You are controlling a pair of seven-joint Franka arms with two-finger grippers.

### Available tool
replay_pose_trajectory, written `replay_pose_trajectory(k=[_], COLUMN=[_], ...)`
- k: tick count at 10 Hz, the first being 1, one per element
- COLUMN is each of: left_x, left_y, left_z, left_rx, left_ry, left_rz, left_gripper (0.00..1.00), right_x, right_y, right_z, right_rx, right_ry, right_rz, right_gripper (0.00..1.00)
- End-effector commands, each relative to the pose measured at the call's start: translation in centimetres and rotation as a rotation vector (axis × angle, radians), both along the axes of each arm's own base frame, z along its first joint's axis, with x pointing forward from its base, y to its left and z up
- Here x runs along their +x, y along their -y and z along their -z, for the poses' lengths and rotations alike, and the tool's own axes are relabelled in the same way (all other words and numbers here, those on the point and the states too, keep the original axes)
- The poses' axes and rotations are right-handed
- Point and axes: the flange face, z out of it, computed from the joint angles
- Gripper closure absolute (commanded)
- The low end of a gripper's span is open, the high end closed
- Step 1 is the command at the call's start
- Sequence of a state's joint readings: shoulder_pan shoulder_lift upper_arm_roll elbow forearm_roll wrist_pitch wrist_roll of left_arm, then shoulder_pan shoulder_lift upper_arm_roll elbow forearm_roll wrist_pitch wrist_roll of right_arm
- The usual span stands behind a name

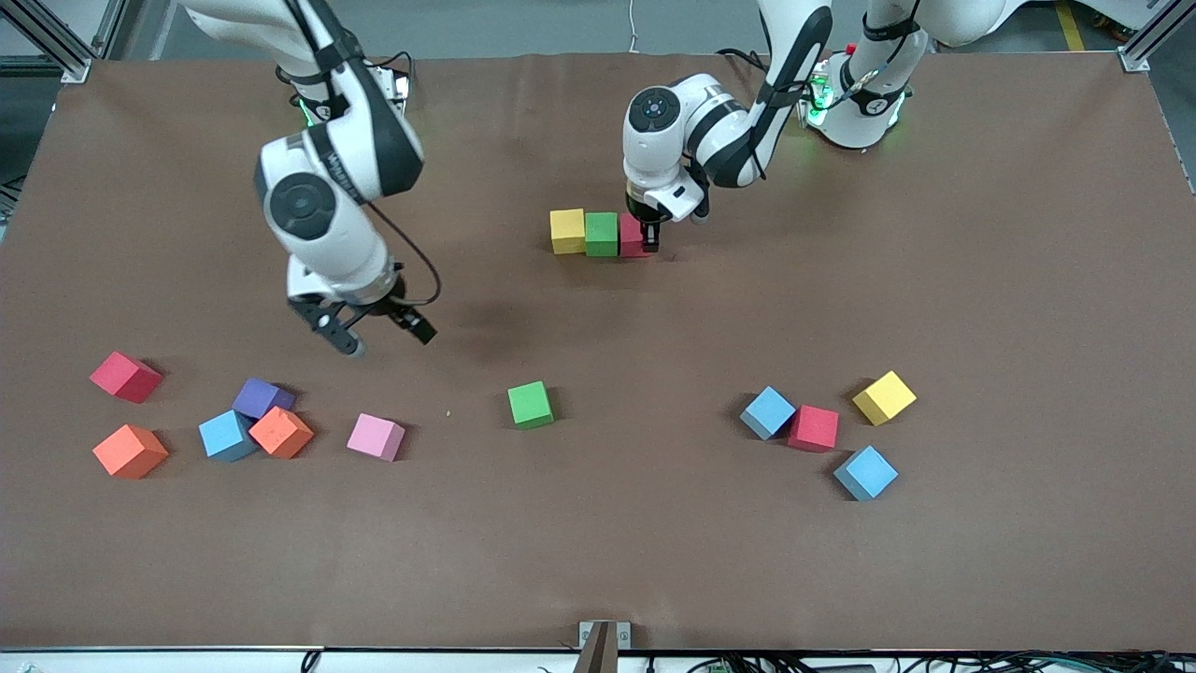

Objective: Arrange 11 blocks into digit 3

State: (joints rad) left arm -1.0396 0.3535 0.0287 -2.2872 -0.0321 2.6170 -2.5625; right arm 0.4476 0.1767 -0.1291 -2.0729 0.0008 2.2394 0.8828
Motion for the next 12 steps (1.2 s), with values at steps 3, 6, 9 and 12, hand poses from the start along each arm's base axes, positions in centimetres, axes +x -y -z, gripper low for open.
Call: replay_pose_trajectory(k=[3, 6, 9, 12], left_x=[0.1, -0.1, -0.2, -0.4], left_y=[0.3, 0.4, 0.7, 0.9], left_z=[0.3, 0.8, 0.8, 1.3], left_rx=[-0.014, -0.012, -0.015, -0.007], left_ry=[0.011, 0.01, 0.013, 0.013], left_rz=[0.001, 0.002, 0.011, 0.028], left_gripper=[0.87, 0.87, 0.87, 0.84], right_x=[6.0, 10.5, 11.0, 12.0], right_y=[4.9, 3.6, 3.4, 3.9], right_z=[3.1, 6.1, 7.0, 10.5], right_rx=[0.003, -0.007, -0.022, -0.028], right_ry=[0.108, 0.114, 0.114, 0.081], right_rz=[-0.286, -0.296, -0.361, -0.443], right_gripper=[0.0, 0.0, 0.0, 0.0])
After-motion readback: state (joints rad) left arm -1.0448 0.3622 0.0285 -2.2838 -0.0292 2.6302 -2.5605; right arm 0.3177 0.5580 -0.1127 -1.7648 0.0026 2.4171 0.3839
